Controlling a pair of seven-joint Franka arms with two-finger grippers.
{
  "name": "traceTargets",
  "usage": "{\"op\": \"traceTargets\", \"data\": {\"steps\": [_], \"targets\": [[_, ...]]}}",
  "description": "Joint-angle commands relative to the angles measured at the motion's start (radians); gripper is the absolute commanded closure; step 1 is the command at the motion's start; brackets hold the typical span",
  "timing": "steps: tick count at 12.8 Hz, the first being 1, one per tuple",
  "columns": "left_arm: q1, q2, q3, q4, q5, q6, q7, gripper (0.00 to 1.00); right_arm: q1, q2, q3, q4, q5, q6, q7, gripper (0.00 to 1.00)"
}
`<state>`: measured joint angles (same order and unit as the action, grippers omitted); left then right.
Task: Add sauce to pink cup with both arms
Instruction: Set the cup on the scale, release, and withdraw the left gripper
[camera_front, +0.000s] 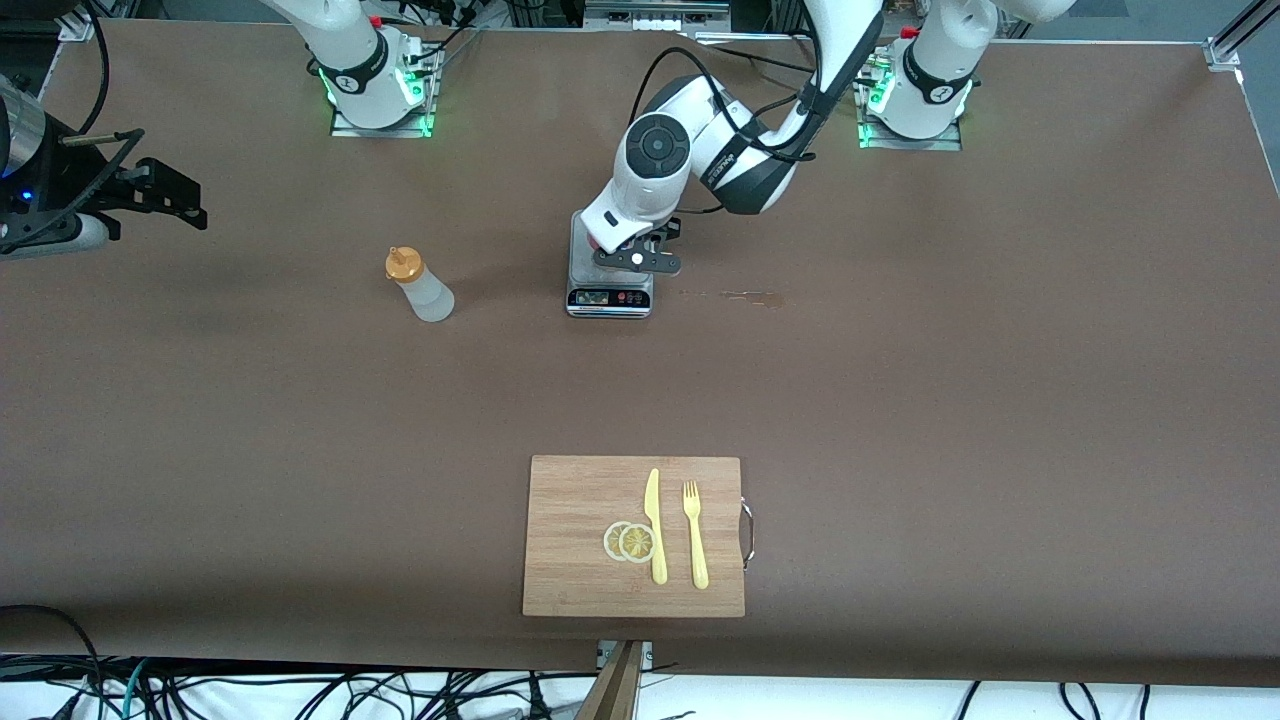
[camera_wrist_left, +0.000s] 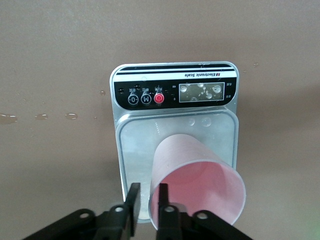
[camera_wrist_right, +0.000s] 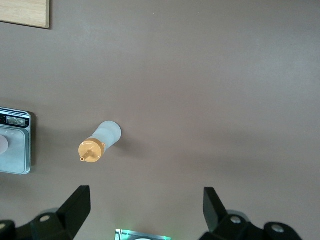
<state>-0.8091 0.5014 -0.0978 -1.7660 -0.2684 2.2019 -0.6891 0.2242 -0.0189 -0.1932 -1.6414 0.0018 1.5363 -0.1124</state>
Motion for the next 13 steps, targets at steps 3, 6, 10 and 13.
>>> {"op": "traceTargets", "data": {"steps": [3, 6, 10, 13], "targets": [[0.014, -0.082, 0.020, 0.034, -0.026, -0.037, -0.004, 0.00, -0.006, 0.002, 0.001, 0.011, 0.015, -0.015, 0.011, 0.00], [0.098, -0.170, 0.024, 0.065, -0.014, -0.143, 0.016, 0.00, -0.019, 0.008, -0.006, 0.011, 0.017, -0.013, 0.007, 0.00], [0.302, -0.215, 0.024, 0.173, 0.011, -0.347, 0.121, 0.00, 0.004, 0.063, 0.006, 0.035, 0.001, -0.034, -0.009, 0.00], [0.454, -0.256, 0.024, 0.227, 0.175, -0.499, 0.322, 0.00, 0.030, 0.083, 0.027, 0.052, -0.017, -0.119, -0.012, 0.00]]}}
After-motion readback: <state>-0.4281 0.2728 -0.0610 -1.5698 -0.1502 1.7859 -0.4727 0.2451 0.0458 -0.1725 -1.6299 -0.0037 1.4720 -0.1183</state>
